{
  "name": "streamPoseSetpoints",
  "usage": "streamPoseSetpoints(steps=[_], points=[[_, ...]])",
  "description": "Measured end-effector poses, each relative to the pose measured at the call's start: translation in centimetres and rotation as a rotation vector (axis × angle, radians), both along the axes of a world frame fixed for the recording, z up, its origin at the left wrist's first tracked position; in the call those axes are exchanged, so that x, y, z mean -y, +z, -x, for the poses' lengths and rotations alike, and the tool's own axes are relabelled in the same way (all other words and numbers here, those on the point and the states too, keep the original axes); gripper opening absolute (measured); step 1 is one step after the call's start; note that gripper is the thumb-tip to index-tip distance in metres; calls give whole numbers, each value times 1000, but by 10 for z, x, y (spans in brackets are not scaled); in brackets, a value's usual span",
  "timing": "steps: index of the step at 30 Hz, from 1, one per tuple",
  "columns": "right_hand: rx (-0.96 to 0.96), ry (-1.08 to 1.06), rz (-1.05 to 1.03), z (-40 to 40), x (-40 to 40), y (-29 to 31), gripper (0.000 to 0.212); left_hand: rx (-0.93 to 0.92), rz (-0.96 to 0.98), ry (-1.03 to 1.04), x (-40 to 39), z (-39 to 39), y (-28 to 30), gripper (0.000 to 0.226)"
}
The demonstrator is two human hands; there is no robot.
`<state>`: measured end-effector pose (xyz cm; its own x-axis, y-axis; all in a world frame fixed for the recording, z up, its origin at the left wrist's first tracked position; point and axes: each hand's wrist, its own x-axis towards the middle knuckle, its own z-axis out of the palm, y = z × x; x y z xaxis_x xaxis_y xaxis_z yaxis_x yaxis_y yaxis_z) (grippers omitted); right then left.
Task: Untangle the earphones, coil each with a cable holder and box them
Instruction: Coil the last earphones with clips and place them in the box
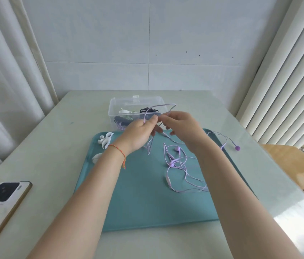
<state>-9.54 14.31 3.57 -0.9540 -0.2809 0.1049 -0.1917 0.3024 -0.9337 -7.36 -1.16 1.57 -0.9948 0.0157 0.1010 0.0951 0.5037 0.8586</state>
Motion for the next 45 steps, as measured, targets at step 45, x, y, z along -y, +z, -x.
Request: streamPoseSetpoints(steps=[45], points=[[-195,-98,-101,19,-33,3,32,-34,-284,-64,11,-7,3,23]])
